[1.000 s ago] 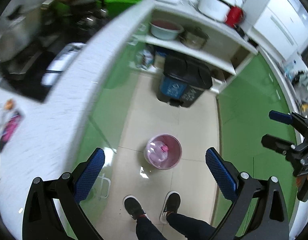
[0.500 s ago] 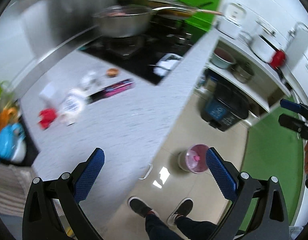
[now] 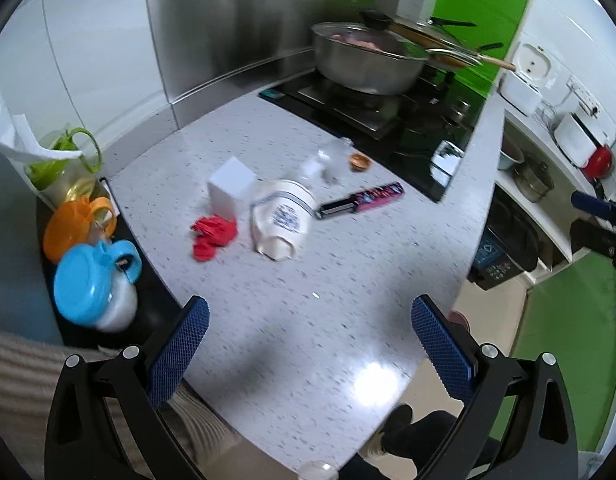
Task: Collect trash
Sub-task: 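Lift both tools away from the wastebasket and move them over the counter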
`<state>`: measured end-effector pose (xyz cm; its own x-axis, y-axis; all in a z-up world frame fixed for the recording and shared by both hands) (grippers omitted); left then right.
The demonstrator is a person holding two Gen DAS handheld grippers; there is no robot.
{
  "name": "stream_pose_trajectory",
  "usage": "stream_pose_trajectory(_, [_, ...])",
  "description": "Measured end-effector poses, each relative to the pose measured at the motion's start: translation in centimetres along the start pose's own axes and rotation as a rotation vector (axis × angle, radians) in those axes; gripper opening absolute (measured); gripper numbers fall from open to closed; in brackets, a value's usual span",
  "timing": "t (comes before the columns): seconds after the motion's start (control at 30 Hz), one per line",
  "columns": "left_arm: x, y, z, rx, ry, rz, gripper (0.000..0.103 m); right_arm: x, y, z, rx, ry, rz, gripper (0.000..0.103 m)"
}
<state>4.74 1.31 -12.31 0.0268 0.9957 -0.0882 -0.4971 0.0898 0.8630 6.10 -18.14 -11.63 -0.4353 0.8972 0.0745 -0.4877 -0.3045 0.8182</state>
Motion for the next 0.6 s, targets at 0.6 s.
stream_pose_trajectory(0.6, [4.9, -7.6, 7.2, 0.065, 0.129, 0.079, 0.097, 1.0, -8.2, 6.1, 0.107, 0.151, 0.110, 0.099])
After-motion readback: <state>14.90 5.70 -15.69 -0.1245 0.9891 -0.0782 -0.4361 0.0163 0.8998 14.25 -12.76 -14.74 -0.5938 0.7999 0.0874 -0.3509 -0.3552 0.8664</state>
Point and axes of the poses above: each gripper's, at about its wrist camera, not at the fingertips, and y roughly against the way its jaws point, x to its left, z to its top, the point moved 9 cm from there along -y, roughly the way its jaws point
